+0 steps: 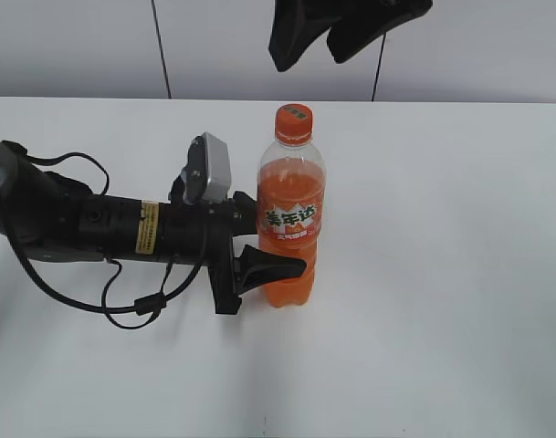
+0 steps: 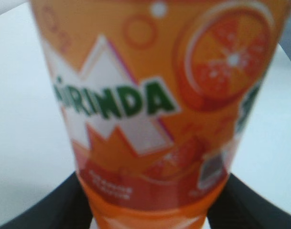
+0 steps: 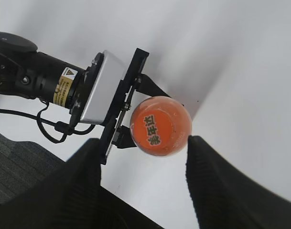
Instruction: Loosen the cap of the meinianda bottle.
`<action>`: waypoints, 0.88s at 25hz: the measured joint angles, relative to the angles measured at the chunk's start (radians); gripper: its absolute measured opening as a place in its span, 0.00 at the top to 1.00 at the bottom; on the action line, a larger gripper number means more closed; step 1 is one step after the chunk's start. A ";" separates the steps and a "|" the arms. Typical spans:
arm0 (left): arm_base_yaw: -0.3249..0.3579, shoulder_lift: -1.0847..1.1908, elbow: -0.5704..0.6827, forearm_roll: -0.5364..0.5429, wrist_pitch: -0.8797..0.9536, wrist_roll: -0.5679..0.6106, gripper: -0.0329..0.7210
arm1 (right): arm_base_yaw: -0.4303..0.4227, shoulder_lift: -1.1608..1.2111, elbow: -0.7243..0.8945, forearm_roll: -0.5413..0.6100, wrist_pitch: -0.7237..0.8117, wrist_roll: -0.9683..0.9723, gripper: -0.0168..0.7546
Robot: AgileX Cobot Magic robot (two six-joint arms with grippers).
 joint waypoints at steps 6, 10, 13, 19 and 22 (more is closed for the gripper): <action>0.000 0.000 0.000 0.000 0.000 -0.001 0.41 | 0.000 0.032 0.000 -0.009 0.000 0.034 0.42; 0.000 0.000 0.000 0.000 0.000 -0.001 0.41 | 0.000 0.064 0.000 -0.010 0.000 0.047 0.42; 0.000 0.000 0.000 -0.002 0.000 -0.001 0.41 | 0.000 0.092 0.000 -0.011 0.000 0.049 0.42; 0.000 0.000 0.000 -0.011 0.000 -0.003 0.41 | 0.000 0.116 0.000 -0.010 0.000 0.049 0.42; 0.000 0.000 0.000 -0.011 0.001 -0.003 0.41 | 0.000 0.121 0.000 -0.010 0.000 0.049 0.42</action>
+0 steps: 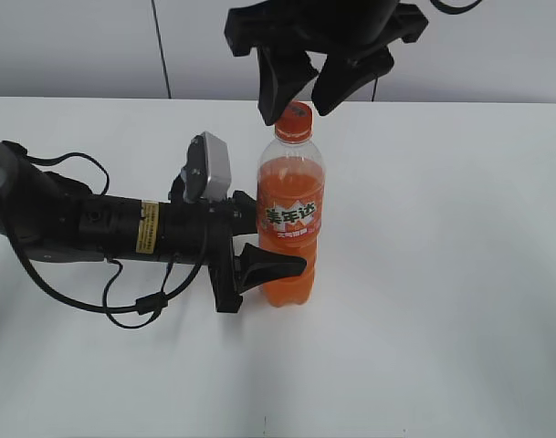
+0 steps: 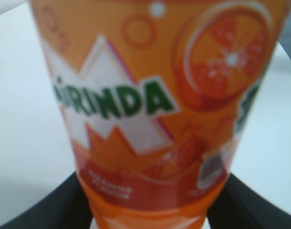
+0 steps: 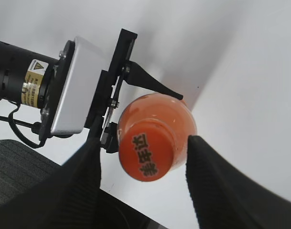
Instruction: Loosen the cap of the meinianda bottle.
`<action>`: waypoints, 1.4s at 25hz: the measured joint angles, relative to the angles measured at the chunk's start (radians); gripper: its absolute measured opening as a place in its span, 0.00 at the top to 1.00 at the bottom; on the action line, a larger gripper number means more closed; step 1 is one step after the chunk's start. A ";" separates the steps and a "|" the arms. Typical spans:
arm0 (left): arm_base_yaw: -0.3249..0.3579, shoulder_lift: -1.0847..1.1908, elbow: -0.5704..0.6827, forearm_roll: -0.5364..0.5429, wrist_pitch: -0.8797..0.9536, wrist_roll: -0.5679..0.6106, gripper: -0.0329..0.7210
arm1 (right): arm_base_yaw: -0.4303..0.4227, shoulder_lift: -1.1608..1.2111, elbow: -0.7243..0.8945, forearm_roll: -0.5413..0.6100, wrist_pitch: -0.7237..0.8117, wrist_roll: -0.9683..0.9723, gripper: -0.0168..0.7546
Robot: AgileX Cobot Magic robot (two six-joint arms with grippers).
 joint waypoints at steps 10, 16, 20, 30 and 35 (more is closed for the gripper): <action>0.000 0.000 0.000 -0.001 0.000 0.000 0.41 | 0.000 0.005 0.000 0.000 0.000 0.000 0.42; 0.000 0.000 0.000 -0.001 0.002 0.000 0.41 | 0.000 0.005 0.000 0.005 0.000 0.000 0.42; 0.000 0.000 0.000 -0.001 0.004 0.000 0.41 | 0.000 0.005 0.000 0.005 0.000 0.000 0.43; 0.000 0.000 0.000 -0.001 0.005 0.000 0.41 | 0.000 0.026 0.000 0.005 0.000 0.000 0.43; 0.000 0.000 0.000 -0.001 0.005 0.000 0.41 | 0.000 0.035 0.000 0.019 0.000 0.000 0.44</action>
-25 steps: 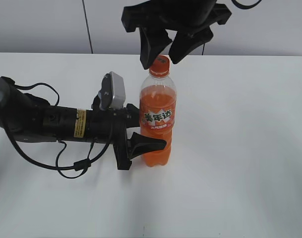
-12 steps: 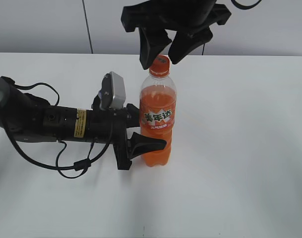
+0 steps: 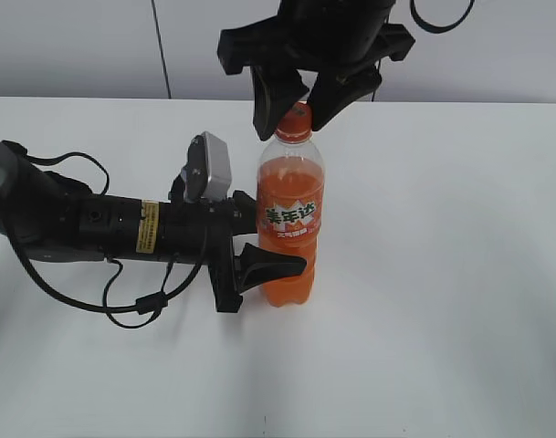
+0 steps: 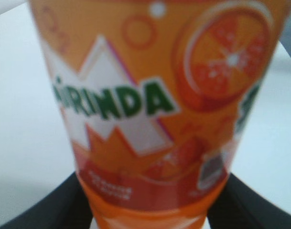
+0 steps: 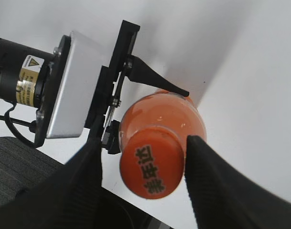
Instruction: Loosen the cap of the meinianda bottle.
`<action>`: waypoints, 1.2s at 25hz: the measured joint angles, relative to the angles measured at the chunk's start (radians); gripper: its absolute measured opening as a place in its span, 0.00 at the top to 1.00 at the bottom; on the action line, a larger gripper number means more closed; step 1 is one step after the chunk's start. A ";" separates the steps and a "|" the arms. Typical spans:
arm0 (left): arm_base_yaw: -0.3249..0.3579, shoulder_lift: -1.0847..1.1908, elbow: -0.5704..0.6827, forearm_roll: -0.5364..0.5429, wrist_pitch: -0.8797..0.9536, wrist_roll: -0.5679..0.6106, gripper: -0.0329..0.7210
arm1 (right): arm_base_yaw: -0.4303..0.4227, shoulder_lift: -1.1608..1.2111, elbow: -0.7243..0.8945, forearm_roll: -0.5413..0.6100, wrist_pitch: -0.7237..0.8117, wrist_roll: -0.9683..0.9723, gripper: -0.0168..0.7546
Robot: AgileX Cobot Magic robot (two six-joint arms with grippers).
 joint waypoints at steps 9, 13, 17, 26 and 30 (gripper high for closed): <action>0.000 0.000 0.000 -0.002 0.001 0.000 0.41 | 0.000 0.000 0.000 -0.017 0.002 -0.027 0.60; 0.000 0.000 0.000 -0.002 0.001 0.000 0.41 | -0.001 0.000 0.000 -0.012 0.002 -0.185 0.61; 0.000 0.000 0.000 -0.002 0.001 0.000 0.41 | -0.001 0.000 -0.001 -0.007 0.001 -0.466 0.62; 0.000 0.000 0.000 -0.010 0.006 0.006 0.41 | 0.000 0.000 -0.007 -0.049 0.004 -1.102 0.62; 0.000 0.000 -0.002 -0.014 0.008 0.006 0.41 | 0.004 -0.001 -0.007 -0.083 0.005 -1.332 0.62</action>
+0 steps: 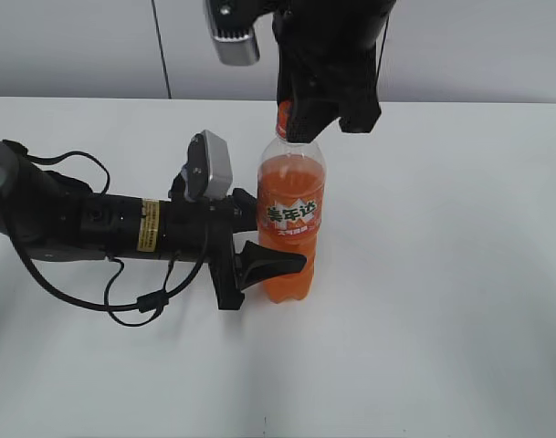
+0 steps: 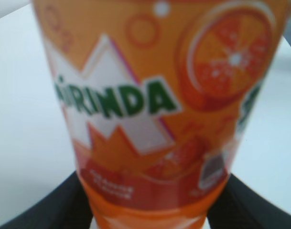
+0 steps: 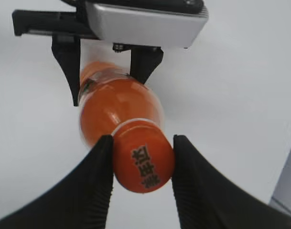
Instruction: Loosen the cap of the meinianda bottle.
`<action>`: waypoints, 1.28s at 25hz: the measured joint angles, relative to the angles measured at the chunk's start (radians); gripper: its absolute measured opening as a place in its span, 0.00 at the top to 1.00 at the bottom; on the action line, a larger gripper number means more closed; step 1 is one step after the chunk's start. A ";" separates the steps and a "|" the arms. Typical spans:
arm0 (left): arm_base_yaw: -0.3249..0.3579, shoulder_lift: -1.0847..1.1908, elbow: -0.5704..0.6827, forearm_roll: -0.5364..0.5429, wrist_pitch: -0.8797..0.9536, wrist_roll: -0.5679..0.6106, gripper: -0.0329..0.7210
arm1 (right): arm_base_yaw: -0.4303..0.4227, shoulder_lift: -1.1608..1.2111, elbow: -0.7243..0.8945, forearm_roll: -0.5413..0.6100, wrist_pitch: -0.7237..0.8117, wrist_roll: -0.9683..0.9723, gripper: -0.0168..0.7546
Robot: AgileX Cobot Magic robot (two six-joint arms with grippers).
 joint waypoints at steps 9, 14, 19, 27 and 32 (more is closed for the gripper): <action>0.000 0.000 -0.002 -0.006 0.002 -0.007 0.41 | 0.001 0.000 -0.001 -0.020 -0.017 -0.381 0.62; 0.000 0.000 -0.002 -0.007 0.002 -0.007 0.41 | 0.001 0.000 -0.001 -0.022 -0.018 -0.405 0.62; 0.000 0.000 -0.002 -0.007 0.002 -0.007 0.41 | 0.001 -0.004 -0.001 -0.017 -0.017 -0.408 0.62; 0.000 0.000 -0.002 -0.001 0.001 -0.007 0.41 | 0.001 -0.021 0.000 -0.012 -0.016 -0.408 0.62; 0.000 0.000 -0.002 -0.001 0.001 -0.007 0.41 | 0.001 -0.022 0.000 -0.014 -0.016 -0.407 0.62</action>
